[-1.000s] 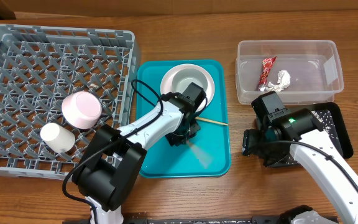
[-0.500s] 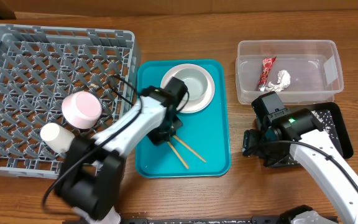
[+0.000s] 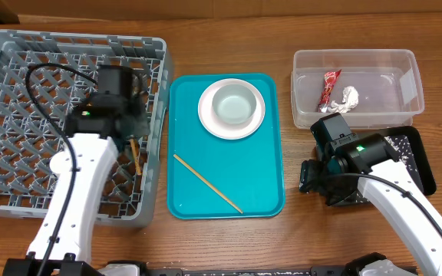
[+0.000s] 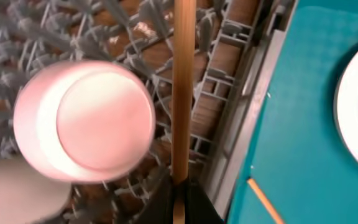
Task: Sort waste into correct bins and load items into the dishwasher
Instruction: 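Carry the chopstick left and drop it into the dish rack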
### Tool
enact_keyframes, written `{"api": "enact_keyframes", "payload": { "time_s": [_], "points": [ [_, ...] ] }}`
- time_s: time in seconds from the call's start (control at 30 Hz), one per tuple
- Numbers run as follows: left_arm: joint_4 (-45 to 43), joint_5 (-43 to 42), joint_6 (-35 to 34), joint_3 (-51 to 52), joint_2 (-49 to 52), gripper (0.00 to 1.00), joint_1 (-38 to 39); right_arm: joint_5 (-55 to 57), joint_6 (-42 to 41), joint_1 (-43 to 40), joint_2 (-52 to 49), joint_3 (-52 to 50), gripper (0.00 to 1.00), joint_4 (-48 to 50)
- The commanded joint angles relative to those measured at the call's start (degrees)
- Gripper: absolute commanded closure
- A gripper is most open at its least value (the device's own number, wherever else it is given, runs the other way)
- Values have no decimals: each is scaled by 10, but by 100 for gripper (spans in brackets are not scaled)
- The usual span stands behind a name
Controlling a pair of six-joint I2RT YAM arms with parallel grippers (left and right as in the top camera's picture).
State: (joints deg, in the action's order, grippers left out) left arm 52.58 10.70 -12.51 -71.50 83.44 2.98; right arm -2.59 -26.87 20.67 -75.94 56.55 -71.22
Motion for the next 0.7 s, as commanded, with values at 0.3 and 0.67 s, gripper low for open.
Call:
{"api": "enact_keyframes", "payload": {
  "time_s": [0.3,0.67],
  "points": [
    [-12,-168,262,-5,54,75,-30,-1,3,-2,0,5,30,2],
    [44,-348,12,-35,29,24,8,-1,3,-2,0,5,30,0]
  ]
}}
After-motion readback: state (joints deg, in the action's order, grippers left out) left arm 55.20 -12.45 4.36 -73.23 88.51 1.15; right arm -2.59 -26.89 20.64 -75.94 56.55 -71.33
